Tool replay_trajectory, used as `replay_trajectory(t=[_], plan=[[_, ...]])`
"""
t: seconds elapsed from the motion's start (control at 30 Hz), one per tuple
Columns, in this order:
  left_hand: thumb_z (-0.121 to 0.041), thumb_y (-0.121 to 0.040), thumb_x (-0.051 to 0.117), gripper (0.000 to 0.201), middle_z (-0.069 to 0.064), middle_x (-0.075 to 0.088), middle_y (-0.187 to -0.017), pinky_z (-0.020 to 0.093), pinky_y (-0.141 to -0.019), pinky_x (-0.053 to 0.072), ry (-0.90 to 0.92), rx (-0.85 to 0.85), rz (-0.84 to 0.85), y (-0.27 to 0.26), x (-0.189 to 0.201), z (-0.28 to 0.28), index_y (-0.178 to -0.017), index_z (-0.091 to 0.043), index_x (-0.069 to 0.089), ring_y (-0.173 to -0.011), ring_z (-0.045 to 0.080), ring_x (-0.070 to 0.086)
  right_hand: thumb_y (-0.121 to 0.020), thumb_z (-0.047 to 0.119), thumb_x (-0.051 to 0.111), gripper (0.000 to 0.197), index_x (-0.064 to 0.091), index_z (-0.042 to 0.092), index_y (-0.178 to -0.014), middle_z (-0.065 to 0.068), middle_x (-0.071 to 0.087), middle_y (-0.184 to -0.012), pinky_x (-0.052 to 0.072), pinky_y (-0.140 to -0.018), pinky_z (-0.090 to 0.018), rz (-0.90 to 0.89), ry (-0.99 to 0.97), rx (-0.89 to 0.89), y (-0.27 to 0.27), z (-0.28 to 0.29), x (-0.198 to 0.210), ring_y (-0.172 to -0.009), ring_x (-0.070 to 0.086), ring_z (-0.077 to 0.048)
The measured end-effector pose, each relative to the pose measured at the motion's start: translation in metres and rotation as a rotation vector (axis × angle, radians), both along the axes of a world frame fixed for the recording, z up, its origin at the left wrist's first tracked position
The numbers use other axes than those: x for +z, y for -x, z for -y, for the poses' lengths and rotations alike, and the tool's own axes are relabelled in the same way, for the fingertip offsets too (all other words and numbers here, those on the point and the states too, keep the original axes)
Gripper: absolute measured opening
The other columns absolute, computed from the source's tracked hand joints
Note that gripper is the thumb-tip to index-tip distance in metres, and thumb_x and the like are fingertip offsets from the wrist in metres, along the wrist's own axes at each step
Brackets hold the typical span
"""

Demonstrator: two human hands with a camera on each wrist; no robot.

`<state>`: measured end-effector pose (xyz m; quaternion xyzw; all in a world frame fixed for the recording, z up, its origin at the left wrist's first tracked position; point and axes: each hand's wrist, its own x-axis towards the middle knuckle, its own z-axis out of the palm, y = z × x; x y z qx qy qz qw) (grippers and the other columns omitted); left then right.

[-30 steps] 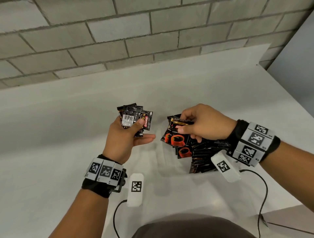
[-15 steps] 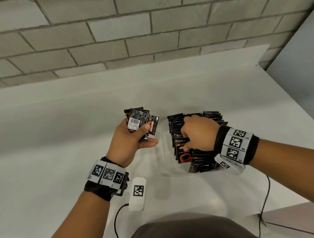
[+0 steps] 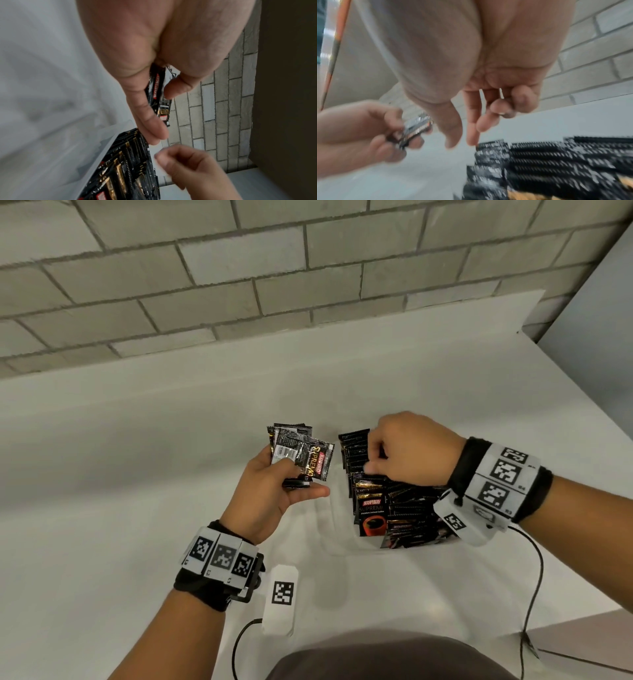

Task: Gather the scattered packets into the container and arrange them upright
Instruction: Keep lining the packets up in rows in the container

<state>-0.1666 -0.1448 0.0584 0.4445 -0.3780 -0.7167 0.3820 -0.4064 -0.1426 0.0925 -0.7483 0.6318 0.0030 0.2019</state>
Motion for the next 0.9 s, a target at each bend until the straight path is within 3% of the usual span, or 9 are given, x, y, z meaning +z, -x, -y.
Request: replay_trajectory(t=[0.13, 0.27, 0.43, 0.5, 0.57, 0.67, 0.73, 0.8, 0.9], plan=[[0.010, -0.101, 0.043, 0.030, 0.019, 0.075, -0.108, 0.045, -0.079, 0.064, 0.013, -0.114, -0.062, 0.009, 0.007, -0.007, -0.123, -0.002, 0.060, -0.088, 0.047, 0.073, -0.085, 0.055, 0.070, 0.027, 0.070, 0.030, -0.097, 0.008, 0.067, -0.077, 0.045, -0.066, -0.019, 0.379, 0.114, -0.115, -0.005, -0.003, 0.027, -0.068, 0.060, -0.002], [0.000, -0.102, 0.051, 0.034, 0.022, 0.071, -0.123, 0.041, -0.082, 0.062, 0.026, -0.169, -0.100, 0.016, 0.010, -0.008, -0.136, 0.001, 0.053, -0.095, 0.046, 0.074, -0.082, 0.039, 0.080, 0.022, 0.074, 0.028, -0.099, 0.008, 0.072, -0.079, 0.048, -0.068, -0.019, 0.434, 0.024, -0.123, -0.006, -0.003, 0.026, -0.061, 0.061, 0.005], [-0.003, -0.102, 0.051, 0.032, 0.029, 0.072, -0.115, 0.036, -0.078, 0.063, -0.029, -0.128, -0.095, 0.012, 0.008, -0.006, -0.134, 0.003, 0.051, -0.092, 0.046, 0.074, -0.081, 0.032, 0.083, 0.010, 0.078, 0.031, -0.089, 0.002, 0.070, -0.064, 0.044, -0.056, -0.018, 0.721, 0.287, -0.311, 0.003, -0.005, 0.027, -0.051, 0.054, -0.005], [-0.002, -0.102, 0.052, 0.032, 0.026, 0.073, -0.114, 0.034, -0.077, 0.063, -0.033, -0.141, -0.075, 0.011, 0.007, -0.007, -0.133, 0.001, 0.053, -0.087, 0.044, 0.076, -0.083, 0.020, 0.081, 0.009, 0.078, 0.022, -0.091, -0.004, 0.072, -0.063, 0.051, -0.054, -0.021, 0.926, 0.310, -0.368, 0.003, -0.007, 0.033, -0.049, 0.061, -0.013], [-0.001, -0.100, 0.055, 0.034, 0.024, 0.074, -0.114, 0.032, -0.074, 0.063, -0.016, -0.158, -0.048, 0.012, 0.006, -0.009, -0.133, 0.002, 0.055, -0.081, 0.040, 0.076, -0.087, 0.001, 0.072, 0.012, 0.077, 0.010, -0.094, -0.010, 0.076, -0.074, 0.058, -0.063, -0.026, 1.041, 0.291, -0.332, 0.003, -0.008, 0.036, -0.063, 0.073, -0.021], [-0.002, -0.099, 0.056, 0.033, 0.023, 0.074, -0.107, 0.035, -0.075, 0.062, -0.010, -0.168, -0.031, 0.015, 0.004, -0.009, -0.132, 0.004, 0.056, -0.076, 0.039, 0.074, -0.092, -0.009, 0.059, 0.021, 0.075, 0.001, -0.099, -0.015, 0.077, -0.089, 0.061, -0.073, -0.030, 1.139, 0.240, -0.227, 0.004, -0.010, 0.033, -0.079, 0.075, -0.029], [-0.001, -0.102, 0.051, 0.029, 0.026, 0.072, -0.104, 0.039, -0.076, 0.063, -0.024, -0.171, -0.056, 0.015, 0.006, -0.009, -0.130, 0.004, 0.056, -0.077, 0.042, 0.072, -0.089, 0.006, 0.070, 0.010, 0.076, 0.001, -0.096, -0.014, 0.077, -0.088, 0.061, -0.072, -0.031, 1.150, 0.190, -0.214, 0.001, -0.013, 0.033, -0.078, 0.075, -0.028], [0.002, -0.103, 0.043, 0.029, 0.029, 0.071, -0.104, 0.042, -0.073, 0.063, -0.046, -0.162, -0.085, 0.014, 0.009, -0.008, -0.127, 0.004, 0.058, -0.078, 0.047, 0.071, -0.078, 0.017, 0.081, 0.018, 0.077, 0.005, -0.091, -0.010, 0.077, -0.081, 0.061, -0.072, -0.030, 1.078, 0.182, -0.236, 0.000, -0.014, 0.031, -0.073, 0.075, -0.025], [0.004, -0.103, 0.043, 0.029, 0.019, 0.075, -0.104, 0.040, -0.066, 0.063, -0.005, -0.149, -0.015, 0.012, 0.012, -0.006, -0.124, -0.006, 0.060, -0.080, 0.046, 0.075, -0.074, 0.009, 0.085, 0.022, 0.075, 0.009, -0.094, -0.012, 0.075, -0.076, 0.062, -0.071, -0.039, 1.026, 0.178, -0.272, 0.002, -0.010, 0.027, -0.069, 0.072, -0.034]])
